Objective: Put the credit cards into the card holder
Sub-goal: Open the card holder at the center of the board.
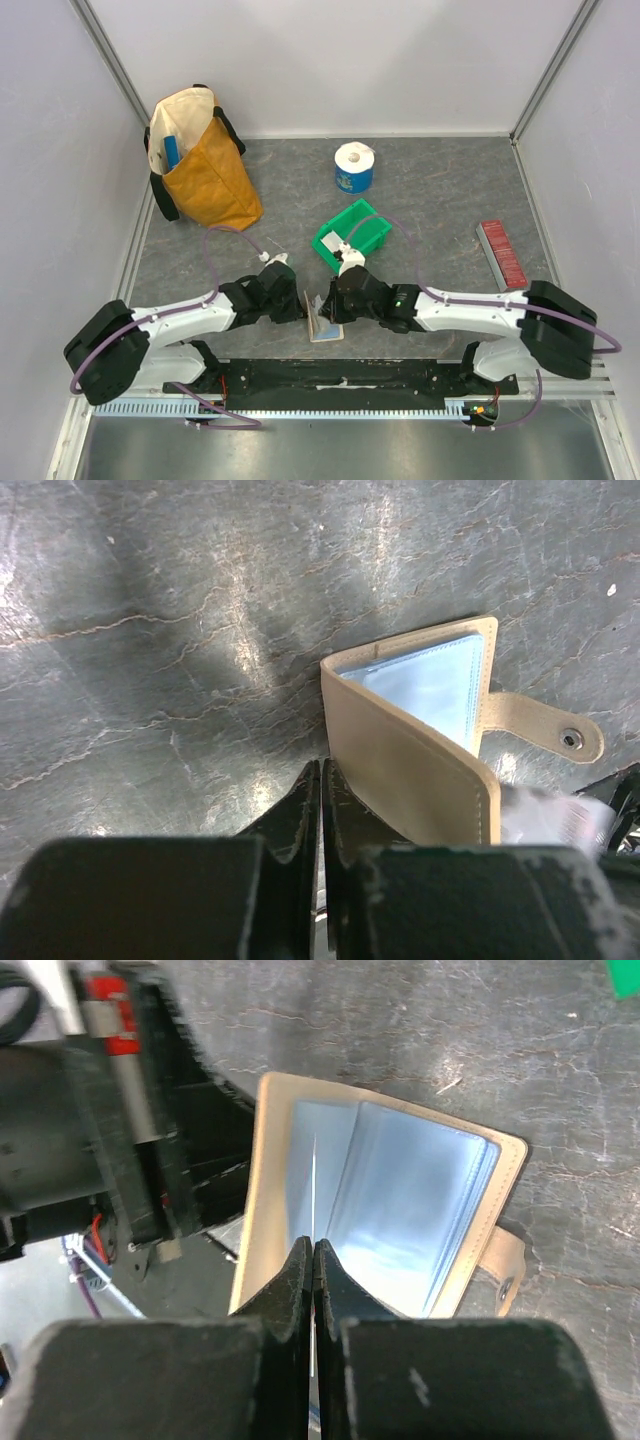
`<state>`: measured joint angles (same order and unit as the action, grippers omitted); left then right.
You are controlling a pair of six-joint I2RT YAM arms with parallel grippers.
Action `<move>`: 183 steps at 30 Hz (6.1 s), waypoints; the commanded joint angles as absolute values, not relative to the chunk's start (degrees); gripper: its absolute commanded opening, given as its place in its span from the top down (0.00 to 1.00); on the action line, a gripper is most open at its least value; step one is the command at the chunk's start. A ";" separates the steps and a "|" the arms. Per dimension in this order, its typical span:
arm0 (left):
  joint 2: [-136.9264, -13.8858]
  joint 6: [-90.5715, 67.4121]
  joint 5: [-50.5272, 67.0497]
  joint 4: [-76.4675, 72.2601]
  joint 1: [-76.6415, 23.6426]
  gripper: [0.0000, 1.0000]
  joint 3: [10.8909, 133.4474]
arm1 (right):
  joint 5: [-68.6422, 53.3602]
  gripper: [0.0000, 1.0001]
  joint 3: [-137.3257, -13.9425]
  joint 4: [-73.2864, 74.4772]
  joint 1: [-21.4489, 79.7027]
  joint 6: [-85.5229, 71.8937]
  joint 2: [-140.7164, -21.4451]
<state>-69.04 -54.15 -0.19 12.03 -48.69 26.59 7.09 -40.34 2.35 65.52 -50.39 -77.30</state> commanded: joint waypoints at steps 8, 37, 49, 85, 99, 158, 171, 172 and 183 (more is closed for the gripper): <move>-59.42 -56.16 -4.74 12.74 -48.69 0.68 24.52 | 9.14 1.00 -40.25 -3.43 66.09 -53.88 -87.71; -61.26 -63.63 -1.41 24.52 -51.42 0.36 35.68 | 10.02 1.00 -40.78 -4.13 66.71 -53.44 -89.21; -64.95 -62.84 -2.37 26.54 -53.17 0.49 38.41 | 10.20 1.00 -40.61 -3.78 66.80 -53.53 -88.77; -55.72 -62.75 -8.43 37.53 -53.09 0.98 34.10 | 12.13 1.00 -41.75 -1.41 66.80 -52.21 -85.35; -57.92 -62.31 -10.02 32.26 -53.17 0.98 30.85 | 18.54 1.00 -37.89 7.03 63.64 -51.42 -75.06; -63.28 -61.08 -6.95 15.03 -53.17 0.98 23.38 | 7.90 1.00 -34.90 -5.54 60.73 -52.47 -73.49; -65.92 -59.94 -4.92 9.49 -53.26 0.98 21.62 | 8.09 1.00 -28.48 -10.89 59.24 -55.37 -73.91; -66.18 -59.94 -4.75 9.23 -53.17 0.98 21.45 | 8.17 1.00 -27.87 -11.59 58.98 -55.28 -74.09; -68.29 -59.77 -3.87 7.12 -53.17 0.98 20.74 | 3.17 1.00 -21.19 -21.96 55.20 -57.21 -77.43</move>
